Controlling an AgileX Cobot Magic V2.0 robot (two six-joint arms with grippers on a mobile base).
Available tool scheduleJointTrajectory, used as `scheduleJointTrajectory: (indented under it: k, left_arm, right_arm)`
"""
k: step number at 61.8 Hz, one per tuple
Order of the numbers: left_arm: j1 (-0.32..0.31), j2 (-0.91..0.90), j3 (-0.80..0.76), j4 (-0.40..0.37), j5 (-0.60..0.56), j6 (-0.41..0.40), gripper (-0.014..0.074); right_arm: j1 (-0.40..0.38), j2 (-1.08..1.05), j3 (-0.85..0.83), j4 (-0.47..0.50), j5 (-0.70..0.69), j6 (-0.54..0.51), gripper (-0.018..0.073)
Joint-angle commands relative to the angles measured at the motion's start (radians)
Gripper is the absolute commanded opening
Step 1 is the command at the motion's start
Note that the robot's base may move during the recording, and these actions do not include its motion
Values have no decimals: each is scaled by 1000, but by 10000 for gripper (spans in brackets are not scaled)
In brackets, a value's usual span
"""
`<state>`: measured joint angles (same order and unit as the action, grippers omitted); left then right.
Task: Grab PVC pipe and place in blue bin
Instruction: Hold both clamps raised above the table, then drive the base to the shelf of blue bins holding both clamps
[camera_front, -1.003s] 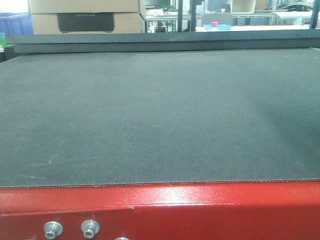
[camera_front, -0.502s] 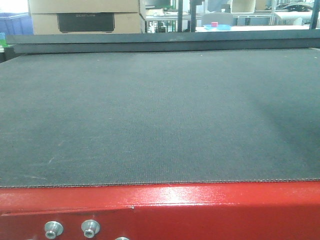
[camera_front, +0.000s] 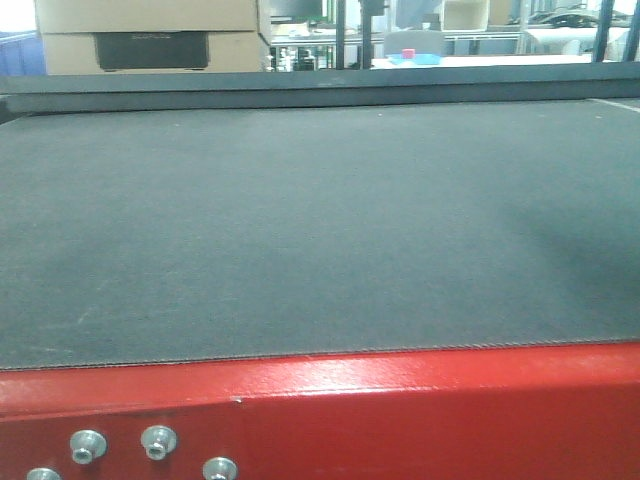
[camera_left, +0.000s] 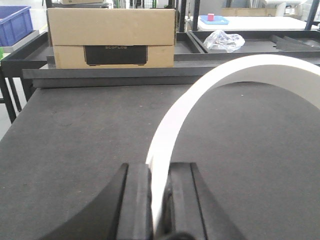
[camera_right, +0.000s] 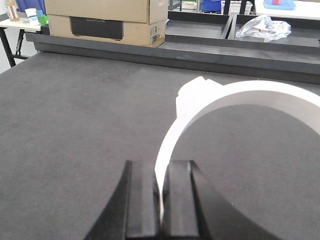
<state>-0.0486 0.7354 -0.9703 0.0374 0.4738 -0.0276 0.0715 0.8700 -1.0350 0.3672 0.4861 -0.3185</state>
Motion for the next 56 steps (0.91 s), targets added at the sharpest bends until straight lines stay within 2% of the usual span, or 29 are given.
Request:
scheduleJointTrajectory:
  k: [1,56]
  left_arm:
    - [-3,-5,0,-3,-20,0,-111]
    - [-3,-5,0,-3,-20,0,-111]
  right_arm:
    - [1,-8,1,3,-23,-5,-168]
    - [1,-8,1,3,-23,-5,-168]
